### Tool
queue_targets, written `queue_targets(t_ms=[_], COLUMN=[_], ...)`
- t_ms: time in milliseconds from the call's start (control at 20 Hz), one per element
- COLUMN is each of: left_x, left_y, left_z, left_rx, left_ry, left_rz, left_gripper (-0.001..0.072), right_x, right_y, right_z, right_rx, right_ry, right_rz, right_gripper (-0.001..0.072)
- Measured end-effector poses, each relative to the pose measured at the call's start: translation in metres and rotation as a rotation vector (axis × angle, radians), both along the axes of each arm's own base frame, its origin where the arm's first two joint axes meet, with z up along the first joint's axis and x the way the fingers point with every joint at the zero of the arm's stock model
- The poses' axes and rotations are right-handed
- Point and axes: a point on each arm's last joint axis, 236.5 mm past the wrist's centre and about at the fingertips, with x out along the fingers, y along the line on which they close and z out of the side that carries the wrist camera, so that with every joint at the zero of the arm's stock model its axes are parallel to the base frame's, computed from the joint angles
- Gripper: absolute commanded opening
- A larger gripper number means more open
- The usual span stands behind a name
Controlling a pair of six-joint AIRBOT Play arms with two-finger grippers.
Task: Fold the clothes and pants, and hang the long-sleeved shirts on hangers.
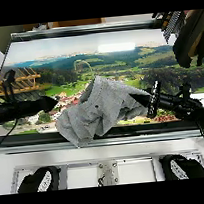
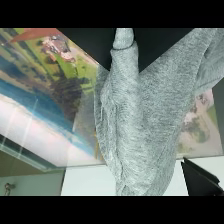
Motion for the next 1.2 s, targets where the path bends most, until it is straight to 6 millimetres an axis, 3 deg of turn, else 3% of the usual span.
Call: queue_targets(t_ms=[300,550,600,650,700,750,950,1200], left_x=[0.01,0.003,0.002,0.001,0.0,-0.001,0.002,0.018], left_y=[-0.081,-0.121,-0.126,-0.129,-0.131,-0.132,-0.122,-0.072], left_z=[-0.021,-0.037,-0.037,-0.038,-0.039,-0.04,-0.041,-0.043], left_rx=[-0.257,-0.333,-0.341,-0.345,-0.346,-0.346,-0.333,-0.294], left_ry=[0.096,0.189,0.195,0.201,0.207,0.211,0.21,0.187], left_rz=[0.044,0.017,0.013,0.009,0.004,0.002,0.019,0.122], left_gripper=[0.069,0.0689,0.0618,0.0395,0.0112,0.0013,0.0012,0.0012], right_x=[-0.003,-0.004,-0.004,-0.004,-0.004,-0.005,-0.007,-0.014], right_y=[0.0,0.0,0.0,0.0,0.0,0.0,-0.001,-0.001], right_z=[0.001,0.001,0.002,0.002,0.003,0.003,0.013,0.036], right_rx=[-0.005,-0.006,-0.006,-0.005,-0.005,-0.005,0.003,0.024], right_ry=[0.026,0.03,0.028,0.029,0.027,0.025,0.018,0.008], right_rz=[-0.008,-0.009,-0.009,-0.01,-0.01,-0.01,-0.019,-0.034], right_gripper=[0.0019,0.0019,0.0019,0.0019,0.0019,0.0018,0.0018,0.0018])
